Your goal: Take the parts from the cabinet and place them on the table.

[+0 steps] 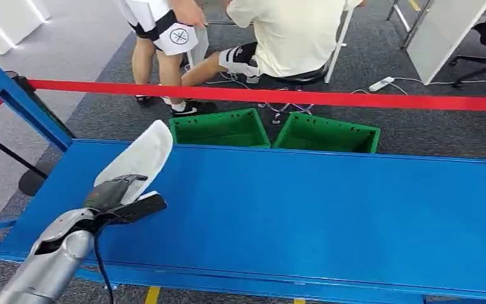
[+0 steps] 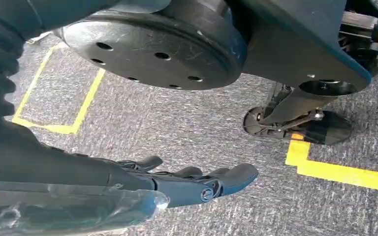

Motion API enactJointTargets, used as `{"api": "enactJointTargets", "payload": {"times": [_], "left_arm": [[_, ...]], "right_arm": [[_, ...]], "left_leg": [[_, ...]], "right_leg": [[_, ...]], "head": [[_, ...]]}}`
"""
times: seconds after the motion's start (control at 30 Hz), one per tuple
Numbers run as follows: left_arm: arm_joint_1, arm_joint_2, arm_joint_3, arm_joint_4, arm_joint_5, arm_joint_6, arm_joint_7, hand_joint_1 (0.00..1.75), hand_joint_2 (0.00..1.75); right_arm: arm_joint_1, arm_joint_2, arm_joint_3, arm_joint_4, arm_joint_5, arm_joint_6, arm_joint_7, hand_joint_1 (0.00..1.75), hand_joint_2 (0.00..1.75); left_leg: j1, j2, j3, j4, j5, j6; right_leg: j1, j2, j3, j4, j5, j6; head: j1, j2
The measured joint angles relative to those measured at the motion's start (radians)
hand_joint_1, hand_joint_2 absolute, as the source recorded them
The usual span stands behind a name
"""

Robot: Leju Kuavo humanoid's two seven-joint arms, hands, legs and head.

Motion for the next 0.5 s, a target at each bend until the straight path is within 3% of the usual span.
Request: {"api": "enactJointTargets", "payload": {"times": [0.5], "left_arm": [[0.012, -0.015, 0.022, -0.034, -0.034, 0.031, -0.018, 1.75, 1.75]], "right_arm": [[-0.001, 0.0, -0.015, 0.0, 0.011, -0.002, 0.0, 0.0, 1.75]], "left_leg": [[0.0, 0.0, 0.001, 0.0, 0.0, 0.0]], "right_leg": [[-0.001, -0.001, 0.002, -0.001, 0.0, 0.0]], "head": [[0.0, 0.0]]}}
